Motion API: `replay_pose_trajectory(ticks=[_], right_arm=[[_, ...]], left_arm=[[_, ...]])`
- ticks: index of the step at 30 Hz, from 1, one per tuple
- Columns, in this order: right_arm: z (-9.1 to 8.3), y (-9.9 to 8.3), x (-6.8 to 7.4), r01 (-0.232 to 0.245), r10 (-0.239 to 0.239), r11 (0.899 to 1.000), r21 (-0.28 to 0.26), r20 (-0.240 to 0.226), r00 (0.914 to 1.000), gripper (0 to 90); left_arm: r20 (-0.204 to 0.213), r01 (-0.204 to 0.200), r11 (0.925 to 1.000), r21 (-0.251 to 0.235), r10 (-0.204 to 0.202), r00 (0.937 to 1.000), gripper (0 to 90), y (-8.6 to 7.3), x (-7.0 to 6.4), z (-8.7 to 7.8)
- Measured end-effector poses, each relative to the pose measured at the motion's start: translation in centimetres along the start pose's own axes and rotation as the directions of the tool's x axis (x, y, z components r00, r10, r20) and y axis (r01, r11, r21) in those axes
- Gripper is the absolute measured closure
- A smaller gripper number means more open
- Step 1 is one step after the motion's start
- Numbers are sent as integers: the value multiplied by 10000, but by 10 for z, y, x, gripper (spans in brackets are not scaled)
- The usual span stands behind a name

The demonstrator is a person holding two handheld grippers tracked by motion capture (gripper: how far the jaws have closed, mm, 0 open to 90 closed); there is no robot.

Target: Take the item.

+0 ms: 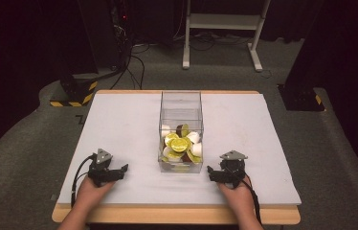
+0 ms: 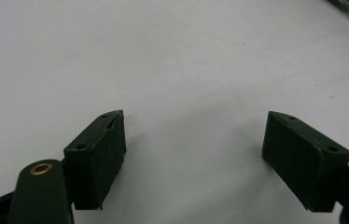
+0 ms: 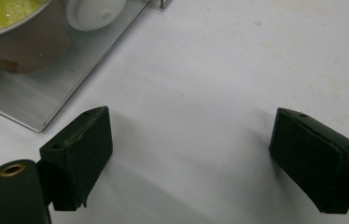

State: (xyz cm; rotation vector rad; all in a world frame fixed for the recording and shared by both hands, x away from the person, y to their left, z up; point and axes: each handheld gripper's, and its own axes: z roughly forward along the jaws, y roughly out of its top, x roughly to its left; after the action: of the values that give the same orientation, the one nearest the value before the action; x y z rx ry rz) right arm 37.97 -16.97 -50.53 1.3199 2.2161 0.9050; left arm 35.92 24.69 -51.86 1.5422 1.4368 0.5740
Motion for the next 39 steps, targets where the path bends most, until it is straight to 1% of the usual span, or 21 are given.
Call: replay_pose_trajectory(ticks=[7,12,14,15,16,18,20,23,24,25,26,27,30,35,39], right_arm=[[0,0,0,-4,4,10000,-1,0,10000,130],[0,0,0,-14,14,10000,5,-4,10000,129],[0,0,0,-13,13,10000,6,-5,10000,129],[0,0,0,-14,14,10000,10,-4,10000,129],[0,0,0,-14,14,10000,9,-4,10000,129],[0,0,0,-11,11,10000,11,-3,10000,129],[0,0,0,-12,12,10000,15,-3,10000,130],[0,0,0,-19,20,10000,17,-13,10000,130],[0,0,0,-19,19,10000,21,-16,10000,130],[0,0,0,-19,19,10000,18,-14,10000,132],[0,0,0,-12,12,10000,13,-23,10000,134],[-1,0,0,-17,17,10000,-4,-21,10000,136],[-2,0,-1,0,0,10000,21,-72,10000,135],[-5,0,-1,-48,46,9999,-124,-144,9999,131],[-9,2,-2,34,-37,9997,-240,-150,9999,132]], left_arm=[[-5,-53,10000,50,53,10000,217,0,0,0],[-3,25,10000,-21,-25,10000,217,0,0,0],[-5,-59,10000,54,59,10000,217,0,0,0],[-3,-12,10000,1,12,10000,217,0,0,0],[-6,-83,9999,73,83,10000,217,0,0,-1],[-9,-82,9999,71,82,10000,217,0,0,-1],[-8,3,10000,-17,-3,10000,217,0,0,0],[-7,-83,9999,72,83,10000,217,0,0,-1],[-4,-34,10000,18,34,10000,217,0,0,0],[-8,-80,9999,70,80,10000,217,0,0,-1],[-5,-9,10000,-3,9,10000,217,0,0,0],[-5,-68,10000,58,68,10000,217,0,0,0],[-1,-7,10000,5,7,10000,217,0,0,0],[0,-2,10000,5,2,10000,217,0,0,0],[0,-3,10000,3,3,10000,217,0,0,0]])
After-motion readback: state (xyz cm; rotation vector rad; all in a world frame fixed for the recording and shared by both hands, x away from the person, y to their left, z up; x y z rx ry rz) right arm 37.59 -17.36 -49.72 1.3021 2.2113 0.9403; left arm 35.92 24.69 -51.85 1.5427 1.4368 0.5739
